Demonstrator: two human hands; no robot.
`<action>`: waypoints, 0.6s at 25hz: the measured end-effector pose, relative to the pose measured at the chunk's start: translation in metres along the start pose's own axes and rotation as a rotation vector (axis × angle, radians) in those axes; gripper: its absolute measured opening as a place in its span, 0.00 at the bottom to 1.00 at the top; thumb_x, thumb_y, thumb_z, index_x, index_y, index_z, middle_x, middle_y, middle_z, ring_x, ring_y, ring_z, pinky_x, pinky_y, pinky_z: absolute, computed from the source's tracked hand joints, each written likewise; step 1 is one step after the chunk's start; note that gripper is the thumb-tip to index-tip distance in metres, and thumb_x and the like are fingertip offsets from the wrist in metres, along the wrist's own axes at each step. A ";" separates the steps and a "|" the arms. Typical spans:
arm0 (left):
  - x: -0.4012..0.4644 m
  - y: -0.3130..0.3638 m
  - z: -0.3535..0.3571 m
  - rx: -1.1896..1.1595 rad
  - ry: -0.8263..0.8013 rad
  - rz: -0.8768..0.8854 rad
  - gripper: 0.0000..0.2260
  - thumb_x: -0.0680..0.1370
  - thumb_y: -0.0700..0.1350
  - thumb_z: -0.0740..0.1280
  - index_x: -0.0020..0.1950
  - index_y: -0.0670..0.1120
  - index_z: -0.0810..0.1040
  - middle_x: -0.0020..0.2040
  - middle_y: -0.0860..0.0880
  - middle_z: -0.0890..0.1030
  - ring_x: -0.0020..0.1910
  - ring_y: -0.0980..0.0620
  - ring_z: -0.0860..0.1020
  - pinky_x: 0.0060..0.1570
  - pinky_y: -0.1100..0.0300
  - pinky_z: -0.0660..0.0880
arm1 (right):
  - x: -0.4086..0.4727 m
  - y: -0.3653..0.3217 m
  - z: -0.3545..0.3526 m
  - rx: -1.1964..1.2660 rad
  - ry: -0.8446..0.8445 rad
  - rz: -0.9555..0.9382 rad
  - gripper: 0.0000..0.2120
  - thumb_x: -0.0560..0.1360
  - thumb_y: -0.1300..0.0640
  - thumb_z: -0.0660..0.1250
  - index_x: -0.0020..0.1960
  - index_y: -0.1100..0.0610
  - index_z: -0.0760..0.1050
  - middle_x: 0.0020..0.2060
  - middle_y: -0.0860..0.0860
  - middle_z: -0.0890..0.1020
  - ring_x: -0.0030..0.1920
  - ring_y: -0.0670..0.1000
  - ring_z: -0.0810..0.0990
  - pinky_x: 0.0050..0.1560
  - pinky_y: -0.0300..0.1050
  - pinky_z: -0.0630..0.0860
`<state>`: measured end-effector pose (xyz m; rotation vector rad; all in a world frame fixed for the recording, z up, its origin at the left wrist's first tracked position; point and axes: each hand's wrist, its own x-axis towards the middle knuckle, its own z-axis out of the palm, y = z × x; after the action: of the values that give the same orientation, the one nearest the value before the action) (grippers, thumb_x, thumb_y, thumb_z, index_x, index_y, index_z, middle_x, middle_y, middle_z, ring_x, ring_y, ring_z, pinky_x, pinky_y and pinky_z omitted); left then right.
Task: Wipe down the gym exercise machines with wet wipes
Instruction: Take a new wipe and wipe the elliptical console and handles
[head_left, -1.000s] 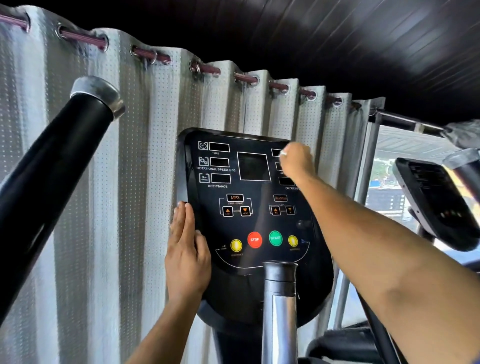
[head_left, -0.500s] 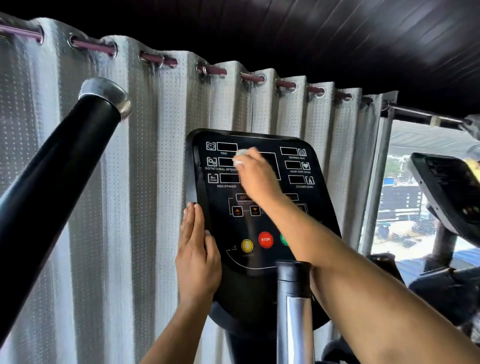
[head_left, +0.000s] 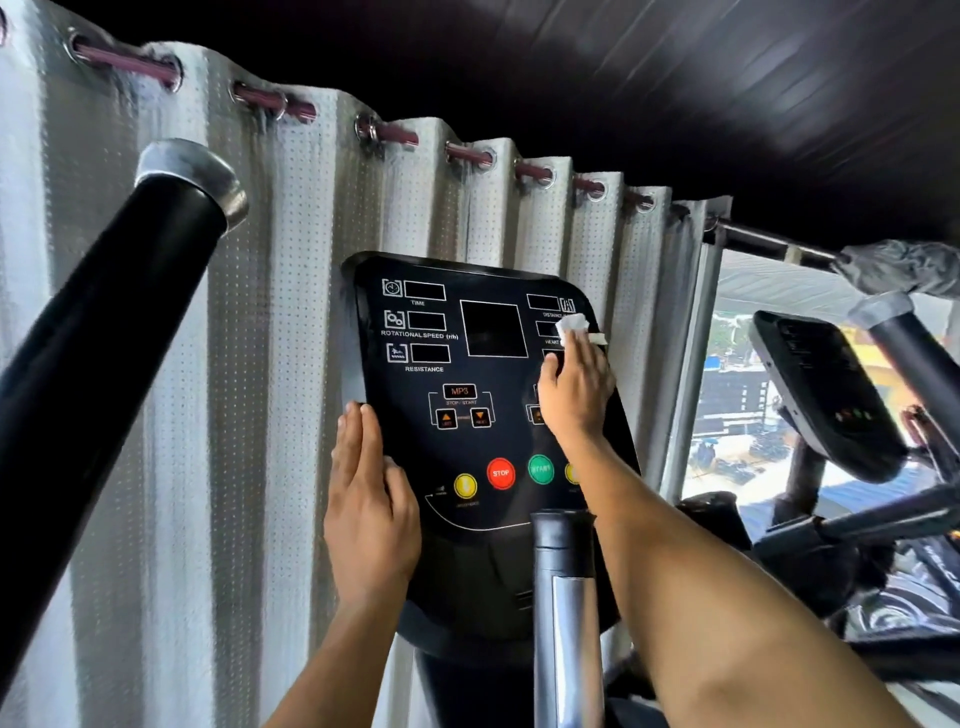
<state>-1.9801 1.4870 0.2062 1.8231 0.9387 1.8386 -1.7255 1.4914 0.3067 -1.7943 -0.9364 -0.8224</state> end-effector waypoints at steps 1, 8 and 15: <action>0.000 -0.001 -0.001 0.006 0.001 -0.004 0.27 0.84 0.39 0.55 0.83 0.53 0.62 0.83 0.60 0.57 0.82 0.60 0.57 0.78 0.47 0.64 | -0.003 -0.002 0.002 0.000 -0.016 -0.082 0.31 0.78 0.46 0.53 0.74 0.61 0.72 0.75 0.59 0.72 0.74 0.61 0.70 0.74 0.59 0.66; 0.002 -0.002 -0.002 0.027 -0.010 0.041 0.25 0.85 0.44 0.52 0.84 0.53 0.61 0.83 0.61 0.57 0.82 0.59 0.58 0.79 0.50 0.63 | -0.038 -0.068 -0.006 -0.002 -0.210 -0.485 0.33 0.78 0.41 0.49 0.80 0.54 0.64 0.81 0.50 0.62 0.80 0.54 0.60 0.79 0.61 0.55; 0.000 0.002 -0.006 0.068 -0.020 0.018 0.27 0.85 0.40 0.56 0.83 0.56 0.61 0.82 0.63 0.57 0.80 0.57 0.62 0.71 0.56 0.67 | -0.067 -0.098 -0.011 0.035 -0.372 -0.891 0.28 0.82 0.50 0.54 0.81 0.53 0.60 0.81 0.47 0.59 0.82 0.50 0.51 0.81 0.55 0.48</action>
<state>-1.9857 1.4846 0.2079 1.8927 0.9922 1.8170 -1.8446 1.4923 0.2952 -1.4879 -2.0513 -0.9919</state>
